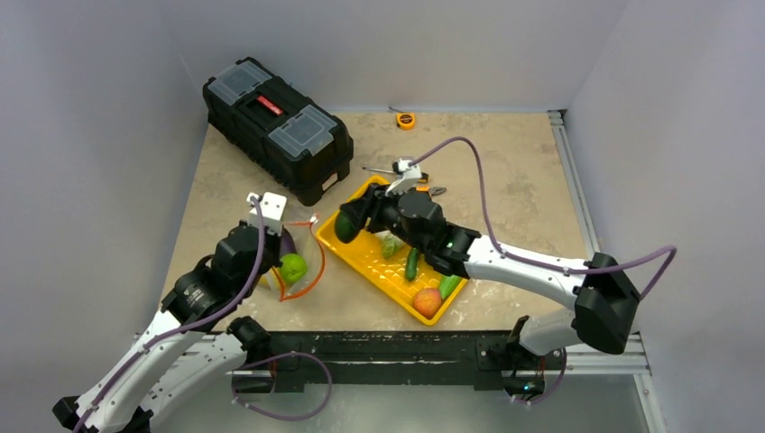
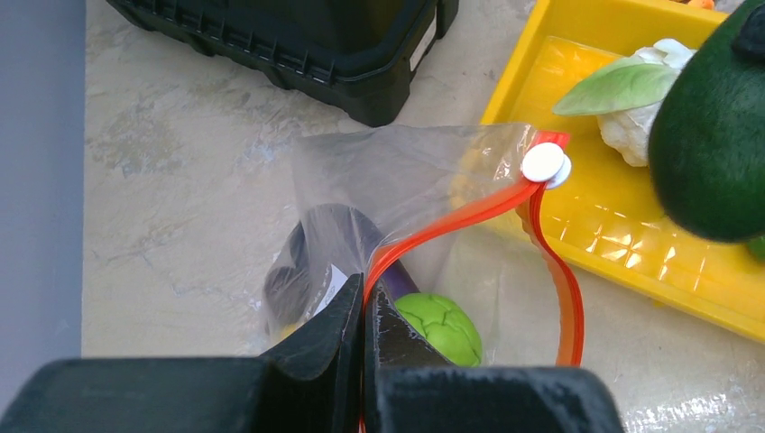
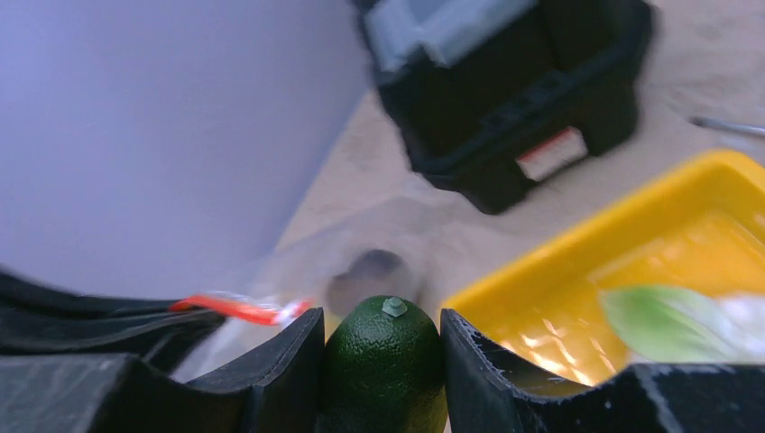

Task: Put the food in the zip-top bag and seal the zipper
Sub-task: Pick up the fake fruit from the bin, then place the fake fruit in the zipper food storage bag.

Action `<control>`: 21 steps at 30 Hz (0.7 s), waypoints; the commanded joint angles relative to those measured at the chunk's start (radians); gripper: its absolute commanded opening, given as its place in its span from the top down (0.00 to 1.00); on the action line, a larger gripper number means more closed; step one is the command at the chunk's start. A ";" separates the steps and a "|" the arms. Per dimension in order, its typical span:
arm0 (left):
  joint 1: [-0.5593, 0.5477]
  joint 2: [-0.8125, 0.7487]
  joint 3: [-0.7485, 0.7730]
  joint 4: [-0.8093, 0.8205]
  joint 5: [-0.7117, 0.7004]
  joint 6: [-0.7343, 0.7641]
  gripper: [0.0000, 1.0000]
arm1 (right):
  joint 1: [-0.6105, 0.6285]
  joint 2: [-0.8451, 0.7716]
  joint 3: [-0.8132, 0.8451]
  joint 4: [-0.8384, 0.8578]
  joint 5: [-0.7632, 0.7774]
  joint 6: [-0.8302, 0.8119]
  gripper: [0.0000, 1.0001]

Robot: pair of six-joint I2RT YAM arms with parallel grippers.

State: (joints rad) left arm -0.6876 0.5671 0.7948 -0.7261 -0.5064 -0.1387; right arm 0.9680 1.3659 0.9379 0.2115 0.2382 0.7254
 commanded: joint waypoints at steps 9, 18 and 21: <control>0.005 -0.032 0.014 0.051 -0.053 -0.016 1.00 | 0.315 0.198 0.167 0.393 0.185 -0.358 1.00; 0.005 -0.032 0.009 0.055 -0.055 -0.016 1.00 | 0.360 0.304 0.135 0.525 0.334 -0.378 1.00; 0.005 -0.031 0.009 0.055 -0.059 -0.017 1.00 | 0.359 0.336 0.131 0.550 0.338 -0.359 1.00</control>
State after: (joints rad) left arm -0.6876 0.5377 0.7948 -0.7193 -0.5415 -0.1387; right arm 1.3300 1.6833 1.0748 0.6479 0.5114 0.3752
